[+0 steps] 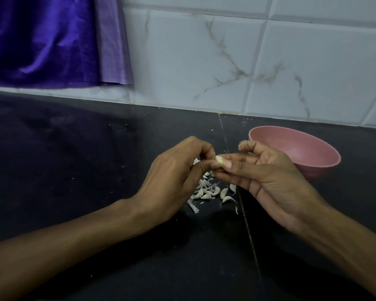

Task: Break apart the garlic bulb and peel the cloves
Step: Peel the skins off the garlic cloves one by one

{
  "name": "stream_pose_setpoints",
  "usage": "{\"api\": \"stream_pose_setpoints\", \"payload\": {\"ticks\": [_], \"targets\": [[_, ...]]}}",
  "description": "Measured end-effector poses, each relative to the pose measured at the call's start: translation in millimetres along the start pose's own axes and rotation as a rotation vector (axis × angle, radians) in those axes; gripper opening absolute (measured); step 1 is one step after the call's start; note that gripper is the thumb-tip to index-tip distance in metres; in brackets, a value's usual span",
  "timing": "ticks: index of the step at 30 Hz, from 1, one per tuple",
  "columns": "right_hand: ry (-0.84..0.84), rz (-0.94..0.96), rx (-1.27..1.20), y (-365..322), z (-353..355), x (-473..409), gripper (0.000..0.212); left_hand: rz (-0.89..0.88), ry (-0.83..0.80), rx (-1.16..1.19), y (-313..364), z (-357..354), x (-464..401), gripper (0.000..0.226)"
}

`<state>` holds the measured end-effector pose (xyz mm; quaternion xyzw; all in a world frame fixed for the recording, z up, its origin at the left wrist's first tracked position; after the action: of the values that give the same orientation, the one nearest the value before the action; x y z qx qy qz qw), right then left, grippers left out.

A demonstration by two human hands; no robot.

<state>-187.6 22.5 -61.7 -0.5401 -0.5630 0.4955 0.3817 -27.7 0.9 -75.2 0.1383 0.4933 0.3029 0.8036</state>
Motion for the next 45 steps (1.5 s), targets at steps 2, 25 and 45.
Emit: {"api": "stream_pose_setpoints", "payload": {"ticks": [2, 25, 45], "targets": [[0.005, 0.005, -0.014, 2, 0, 0, 0.039, -0.005, -0.002, 0.012, 1, -1, 0, 0.009], [0.054, 0.095, 0.072, 0, 9, -4, 0.047, 0.016, 0.039, 0.16, 0, 4, -2, 0.014], [0.0, -0.083, 0.12, 6, 11, -4, 0.026, -0.082, 0.008, -0.031, 0, 2, -3, 0.021]]}}
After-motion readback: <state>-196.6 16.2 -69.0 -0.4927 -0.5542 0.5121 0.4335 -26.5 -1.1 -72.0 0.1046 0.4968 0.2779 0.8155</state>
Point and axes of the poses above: each hand's wrist, its own x-axis away from the middle knuckle, its own z-axis out of the back of the hand, y = z × x, the point moved 3 cm from there along -x, towards the middle knuckle, and after that the axes turned 6 degrees about x, right-handed, at the moved point
